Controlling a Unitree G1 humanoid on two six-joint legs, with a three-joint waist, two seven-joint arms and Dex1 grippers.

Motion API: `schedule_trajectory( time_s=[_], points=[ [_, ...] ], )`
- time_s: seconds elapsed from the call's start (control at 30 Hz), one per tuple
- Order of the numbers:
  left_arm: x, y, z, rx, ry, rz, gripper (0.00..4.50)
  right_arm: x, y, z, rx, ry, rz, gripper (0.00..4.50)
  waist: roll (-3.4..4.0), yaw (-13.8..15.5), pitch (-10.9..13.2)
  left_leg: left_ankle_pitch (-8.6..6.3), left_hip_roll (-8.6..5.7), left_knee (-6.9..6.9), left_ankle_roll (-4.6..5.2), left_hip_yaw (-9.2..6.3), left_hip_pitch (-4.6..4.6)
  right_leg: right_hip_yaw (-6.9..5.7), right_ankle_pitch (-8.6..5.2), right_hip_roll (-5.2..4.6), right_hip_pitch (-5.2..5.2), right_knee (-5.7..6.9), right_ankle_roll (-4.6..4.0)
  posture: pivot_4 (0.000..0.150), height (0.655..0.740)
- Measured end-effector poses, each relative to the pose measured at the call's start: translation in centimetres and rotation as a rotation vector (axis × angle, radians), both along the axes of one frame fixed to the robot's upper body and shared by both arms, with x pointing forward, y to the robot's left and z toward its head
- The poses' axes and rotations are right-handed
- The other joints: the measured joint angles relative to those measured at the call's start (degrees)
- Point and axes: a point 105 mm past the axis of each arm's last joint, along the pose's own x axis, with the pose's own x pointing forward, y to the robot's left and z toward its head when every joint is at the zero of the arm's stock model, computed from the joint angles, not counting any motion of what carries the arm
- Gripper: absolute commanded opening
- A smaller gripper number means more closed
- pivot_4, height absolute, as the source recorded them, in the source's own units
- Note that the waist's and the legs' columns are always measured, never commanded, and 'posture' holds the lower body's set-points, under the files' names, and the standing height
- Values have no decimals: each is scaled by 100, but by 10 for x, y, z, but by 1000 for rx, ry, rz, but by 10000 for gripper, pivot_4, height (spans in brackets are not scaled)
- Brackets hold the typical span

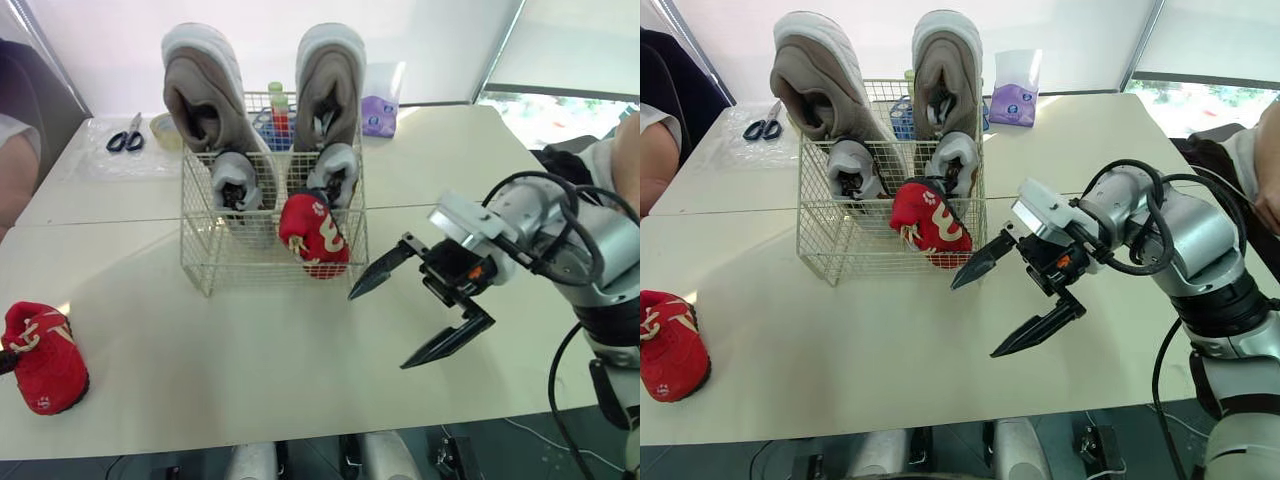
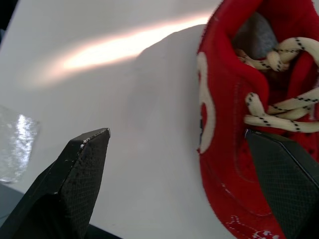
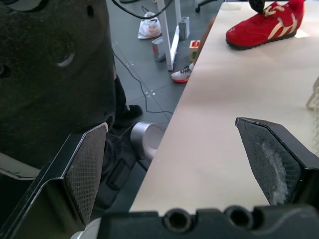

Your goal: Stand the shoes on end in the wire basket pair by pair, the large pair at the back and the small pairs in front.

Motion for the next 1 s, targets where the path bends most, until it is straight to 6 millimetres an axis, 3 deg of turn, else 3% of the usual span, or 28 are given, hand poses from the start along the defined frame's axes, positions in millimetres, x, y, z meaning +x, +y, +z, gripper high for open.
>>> schedule_trajectory(
  time_s=[0.23, 0.33, 0.57, 0.73, 0.87, 1.0],
  points=[
    [17, -10, -6, -5, -19, -4, 44536, 0, 3, -2, 4, 21, -16, 44900, 0, 2, -2, 0, 0, -1, 0, -1, 0, -9, 1, -4, -1, 1, -3, 1500, 7400],
    [20, -12, -13, -14, 3, 5, 37168, 0, 5, -4, 7, 30, -38, 45000, -1, -4, -2, 0, 0, 0, 0, -1, 0, -9, 1, -5, 0, 2, -3, 1500, 7400],
    [27, -11, -20, -37, 22, 32, 1157, 3, 3, -3, 27, 27, -98, 45000, 4, -7, -7, 1, -1, 0, 0, -1, 1, -11, 2, -5, 0, 4, -5, 1500, 7400],
    [25, -4, -15, -35, 32, 57, 477, 5, 2, -3, 33, 25, -112, 45000, -2, -11, -9, 2, 0, 0, 0, -3, 1, -15, 2, -5, 0, 5, -6, 1500, 7400],
    [24, 12, 18, 35, -11, 91, 477, 9, 1, -3, 45, 27, -131, 45000, -15, -19, -12, 2, 0, 0, -1, -3, -2, -18, 2, -6, -1, -1, -6, 1500, 7400],
    [47, 12, 94, 151, -262, 61, 477, 22, 2, 2, 88, 32, -183, 45000, -20, 23, -15, 1, -3, 6, -2, -2, -3, -48, 2, -30, 3, -1, -7, 1500, 7400]
  ],
)
